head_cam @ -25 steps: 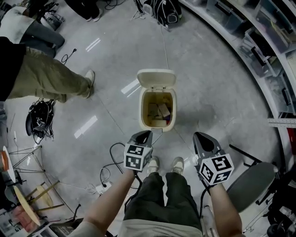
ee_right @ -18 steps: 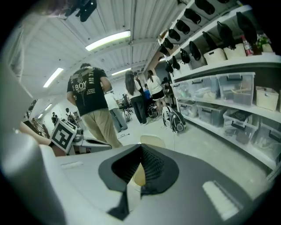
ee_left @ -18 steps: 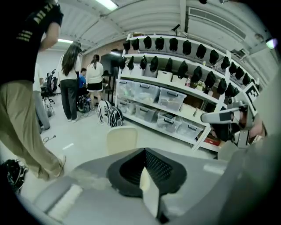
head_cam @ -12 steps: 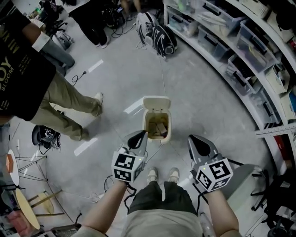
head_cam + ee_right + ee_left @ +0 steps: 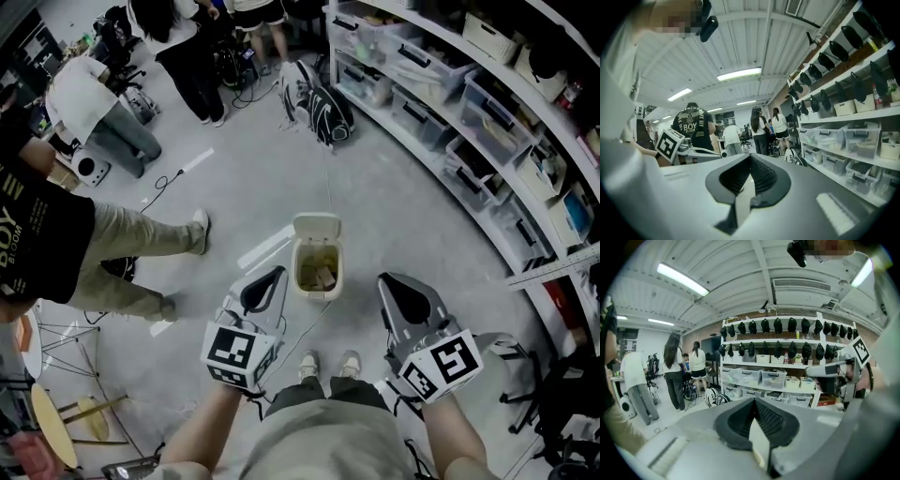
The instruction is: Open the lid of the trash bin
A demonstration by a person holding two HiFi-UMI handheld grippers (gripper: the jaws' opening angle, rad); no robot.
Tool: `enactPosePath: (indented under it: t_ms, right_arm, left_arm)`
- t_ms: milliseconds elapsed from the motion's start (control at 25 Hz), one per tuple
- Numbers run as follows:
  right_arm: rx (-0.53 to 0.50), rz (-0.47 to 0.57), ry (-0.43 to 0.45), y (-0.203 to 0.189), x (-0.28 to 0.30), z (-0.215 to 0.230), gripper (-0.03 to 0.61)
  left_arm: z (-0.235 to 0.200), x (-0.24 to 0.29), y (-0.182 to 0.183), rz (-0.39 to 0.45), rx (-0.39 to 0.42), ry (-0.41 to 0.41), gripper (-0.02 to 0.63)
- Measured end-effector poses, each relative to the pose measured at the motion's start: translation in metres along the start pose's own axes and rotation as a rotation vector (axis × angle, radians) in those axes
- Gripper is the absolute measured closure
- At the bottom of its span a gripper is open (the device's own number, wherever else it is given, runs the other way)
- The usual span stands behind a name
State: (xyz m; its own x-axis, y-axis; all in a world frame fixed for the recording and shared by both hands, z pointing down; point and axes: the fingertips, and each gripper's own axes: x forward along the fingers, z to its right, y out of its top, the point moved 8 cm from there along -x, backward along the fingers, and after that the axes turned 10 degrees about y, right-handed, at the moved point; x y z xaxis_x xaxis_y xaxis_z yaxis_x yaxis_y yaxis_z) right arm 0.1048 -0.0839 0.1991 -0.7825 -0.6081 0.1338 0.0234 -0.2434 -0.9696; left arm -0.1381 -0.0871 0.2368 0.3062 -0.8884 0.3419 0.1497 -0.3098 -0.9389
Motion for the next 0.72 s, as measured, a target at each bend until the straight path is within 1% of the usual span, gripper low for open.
enactPosePath:
  t_ms: [120, 240, 360, 520, 720]
  right_arm:
    - [-0.018, 0.052, 0.039, 0.021, -0.008, -0.017, 0.575]
    - [-0.063, 0.091, 0.073, 0.035, -0.014, -0.031, 0.577]
    - [-0.088, 0.089, 0.079, 0.043, -0.018, -0.037, 0.577]
    - [-0.106, 0.081, 0.084, 0.049, -0.022, -0.043, 0.576]
    - [-0.116, 0.066, 0.097, 0.051, -0.024, -0.041, 0.577]
  left_arm:
    - [0.004, -0.024, 0.027, 0.076, 0.066, 0.023, 0.612]
    - [0.007, -0.043, 0.043, 0.123, 0.089, 0.061, 0.612]
    - [0.009, -0.055, 0.052, 0.130, 0.084, 0.080, 0.612]
    - [0.008, -0.066, 0.056, 0.135, 0.081, 0.085, 0.611]
    - [0.014, -0.067, 0.058, 0.136, 0.080, 0.087, 0.612]
